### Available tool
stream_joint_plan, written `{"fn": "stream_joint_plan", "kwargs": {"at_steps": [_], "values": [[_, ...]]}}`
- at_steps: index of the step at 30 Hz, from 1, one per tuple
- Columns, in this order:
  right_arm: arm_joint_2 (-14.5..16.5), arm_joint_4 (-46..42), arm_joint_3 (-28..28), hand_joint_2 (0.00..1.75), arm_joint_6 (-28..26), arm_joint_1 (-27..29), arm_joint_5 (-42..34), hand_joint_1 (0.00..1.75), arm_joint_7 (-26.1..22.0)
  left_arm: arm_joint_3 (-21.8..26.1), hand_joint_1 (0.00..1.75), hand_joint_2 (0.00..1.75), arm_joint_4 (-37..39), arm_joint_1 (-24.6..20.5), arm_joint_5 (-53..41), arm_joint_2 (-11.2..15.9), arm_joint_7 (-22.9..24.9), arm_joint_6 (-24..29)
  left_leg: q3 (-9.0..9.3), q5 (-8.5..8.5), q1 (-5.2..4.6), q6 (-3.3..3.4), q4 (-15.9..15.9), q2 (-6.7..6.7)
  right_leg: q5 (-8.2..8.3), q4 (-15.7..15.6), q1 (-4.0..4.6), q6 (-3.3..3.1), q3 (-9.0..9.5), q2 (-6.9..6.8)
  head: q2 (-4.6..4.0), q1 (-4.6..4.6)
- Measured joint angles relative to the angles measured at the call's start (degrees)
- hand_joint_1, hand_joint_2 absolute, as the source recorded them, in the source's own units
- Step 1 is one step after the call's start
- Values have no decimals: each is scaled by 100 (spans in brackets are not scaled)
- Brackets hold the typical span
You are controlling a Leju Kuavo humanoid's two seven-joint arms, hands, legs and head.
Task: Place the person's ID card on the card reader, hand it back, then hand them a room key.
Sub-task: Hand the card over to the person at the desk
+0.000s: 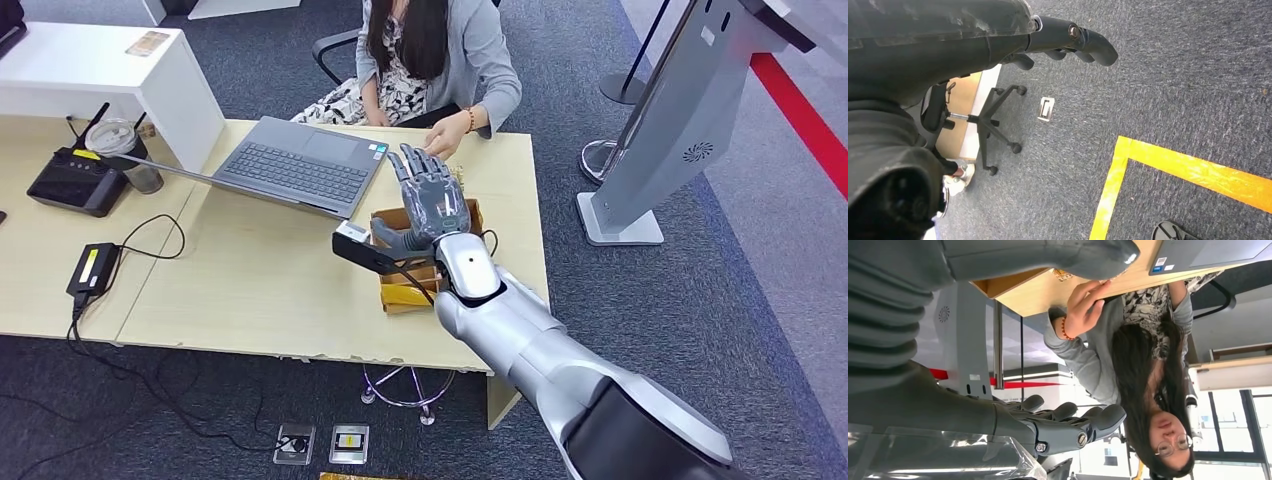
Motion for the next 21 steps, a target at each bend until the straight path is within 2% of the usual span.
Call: {"fn": "stream_joint_plan", "kwargs": {"at_steps": [11, 21], "values": [[2, 77, -45, 0, 7, -40, -103, 0, -41, 0, 0, 0, -2, 1, 27, 0, 22, 12, 1, 0, 0, 0, 0, 0, 0, 0, 0, 0, -1, 0, 1, 0], [-314, 160, -687, 0, 46, -202, -934, 0, -433, 0, 0, 0, -2, 25, 225, 2, -89, 18, 2, 0, -1, 0, 2, 1, 1, -2, -1, 0, -1, 3, 0, 0]]}}
